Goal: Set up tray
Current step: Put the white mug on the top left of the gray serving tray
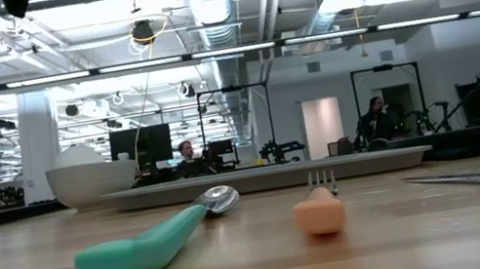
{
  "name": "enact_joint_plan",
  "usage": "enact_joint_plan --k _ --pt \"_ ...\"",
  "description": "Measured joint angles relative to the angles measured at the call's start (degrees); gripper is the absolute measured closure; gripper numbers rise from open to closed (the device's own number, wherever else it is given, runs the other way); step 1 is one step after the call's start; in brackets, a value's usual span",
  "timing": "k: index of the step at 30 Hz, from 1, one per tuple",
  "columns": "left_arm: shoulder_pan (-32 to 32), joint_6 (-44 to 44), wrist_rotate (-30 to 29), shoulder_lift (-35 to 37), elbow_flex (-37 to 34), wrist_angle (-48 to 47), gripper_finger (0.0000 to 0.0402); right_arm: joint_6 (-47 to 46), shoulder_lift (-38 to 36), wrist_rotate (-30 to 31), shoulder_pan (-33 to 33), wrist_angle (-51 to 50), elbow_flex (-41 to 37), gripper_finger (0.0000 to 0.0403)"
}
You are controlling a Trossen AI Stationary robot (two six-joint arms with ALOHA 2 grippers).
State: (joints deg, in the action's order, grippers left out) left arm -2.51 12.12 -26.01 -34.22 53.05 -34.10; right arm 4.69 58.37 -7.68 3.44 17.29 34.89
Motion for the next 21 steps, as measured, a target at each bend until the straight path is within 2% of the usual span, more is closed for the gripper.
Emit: enact_joint_plan --k 7,14,16,21 --pt "-8.26 0.02 1.09 -15.78 13.86 -24.32 0.0401 1.28 12.05 0.13 1.28 10.51 0.0 0.0403" --pt "-18.42 -5.7 2.21 -21.84 15.65 -28.05 0.0381 1.33 17.36 0.22 0.16 16.89 0.02 0.0403" --pt "-22.2 -7.21 5.25 -22.21 15.67 -28.12 0.0368 1.3 19.55 0.23 -0.04 20.19 0.02 0.0403" --pt "-31.65 -7.94 17.35 -22.18 15.66 -29.58 0.033 -0.16 27.25 0.22 0.3 27.71 0.04 0.0403"
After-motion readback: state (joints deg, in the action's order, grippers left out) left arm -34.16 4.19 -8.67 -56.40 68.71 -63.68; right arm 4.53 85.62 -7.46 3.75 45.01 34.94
